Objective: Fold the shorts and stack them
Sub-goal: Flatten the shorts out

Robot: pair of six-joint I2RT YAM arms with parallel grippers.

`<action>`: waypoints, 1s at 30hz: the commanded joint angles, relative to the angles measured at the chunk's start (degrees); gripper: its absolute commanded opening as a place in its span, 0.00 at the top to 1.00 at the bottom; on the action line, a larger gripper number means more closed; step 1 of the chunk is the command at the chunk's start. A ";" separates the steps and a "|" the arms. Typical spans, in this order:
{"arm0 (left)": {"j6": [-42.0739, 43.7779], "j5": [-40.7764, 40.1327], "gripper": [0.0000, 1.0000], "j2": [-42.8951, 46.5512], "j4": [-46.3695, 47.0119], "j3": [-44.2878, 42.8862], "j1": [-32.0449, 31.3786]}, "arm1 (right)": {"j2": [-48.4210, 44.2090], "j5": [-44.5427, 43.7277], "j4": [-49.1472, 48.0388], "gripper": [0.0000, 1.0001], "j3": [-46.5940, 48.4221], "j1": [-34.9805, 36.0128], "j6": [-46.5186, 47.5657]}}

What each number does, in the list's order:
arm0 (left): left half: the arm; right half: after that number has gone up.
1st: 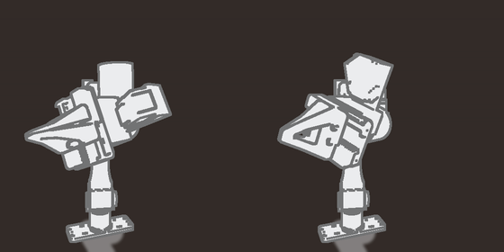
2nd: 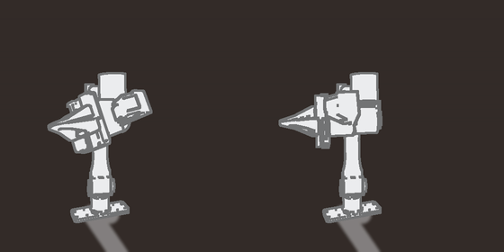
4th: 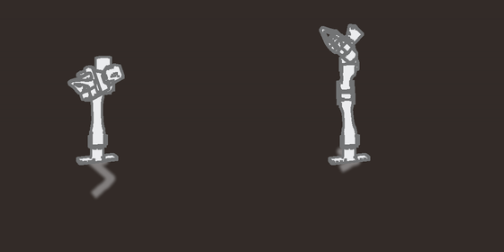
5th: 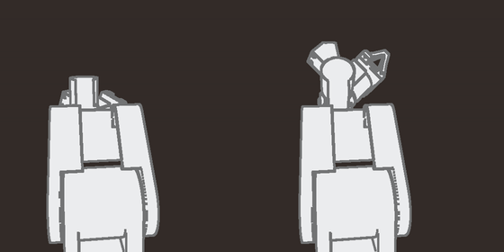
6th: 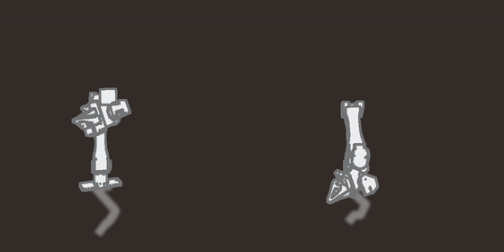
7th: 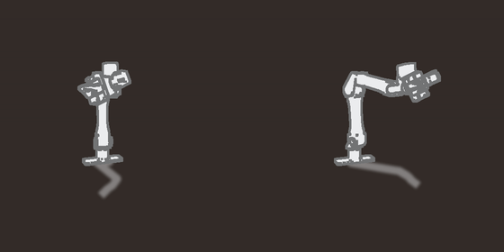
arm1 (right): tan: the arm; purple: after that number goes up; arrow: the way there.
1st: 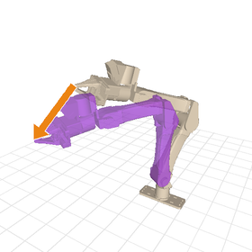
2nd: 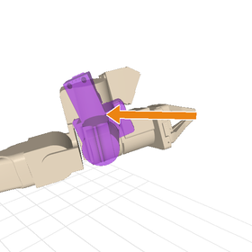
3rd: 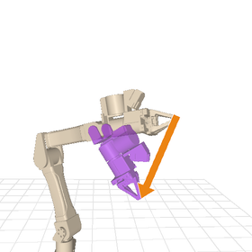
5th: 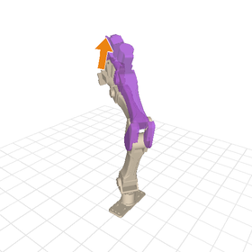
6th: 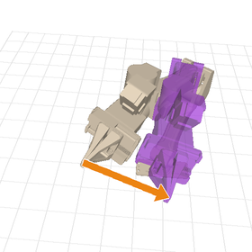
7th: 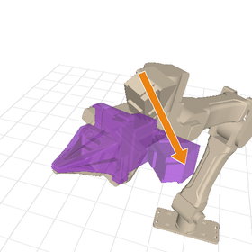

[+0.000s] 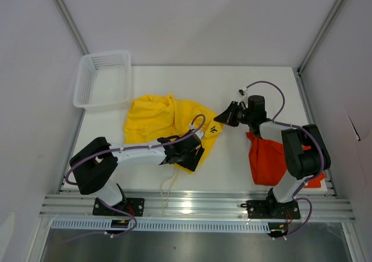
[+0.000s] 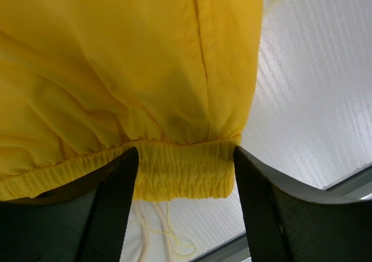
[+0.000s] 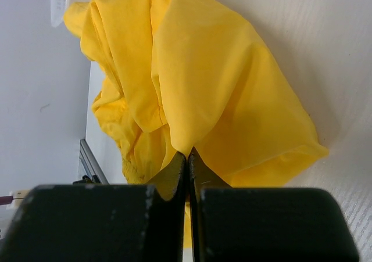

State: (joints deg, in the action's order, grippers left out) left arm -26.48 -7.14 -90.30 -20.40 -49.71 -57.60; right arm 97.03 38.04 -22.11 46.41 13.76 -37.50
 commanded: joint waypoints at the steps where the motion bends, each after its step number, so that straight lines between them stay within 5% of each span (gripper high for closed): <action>1: 0.82 3.62 0.33 0.13 2.12 1.28 0.12 | -0.18 0.28 -0.92 1.00 1.84 0.30 1.02; 4: 0.47 3.53 0.46 0.13 2.04 1.46 0.21 | 0.00 0.10 -0.83 1.00 1.84 0.39 1.11; 9: -0.59 -1.56 0.43 0.48 -1.82 -0.21 -1.72 | 0.26 0.19 -0.66 1.00 2.01 0.30 1.28; 14: -0.85 -3.31 0.50 0.74 -3.49 -1.35 -3.56 | 0.35 0.19 -0.48 1.00 2.01 0.30 1.29; 19: -2.17 -8.42 0.35 0.39 -6.67 -3.28 -5.85 | 0.44 0.19 -0.30 1.00 2.10 0.22 1.46; 30: -3.05 -8.60 0.41 -0.75 -5.26 -3.02 -7.52 | 0.70 0.63 -0.13 1.00 2.28 0.22 1.46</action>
State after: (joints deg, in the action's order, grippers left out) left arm -28.51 -14.46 -90.39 -25.63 -51.13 -64.75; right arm 97.19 38.02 -21.30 46.63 13.76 -37.26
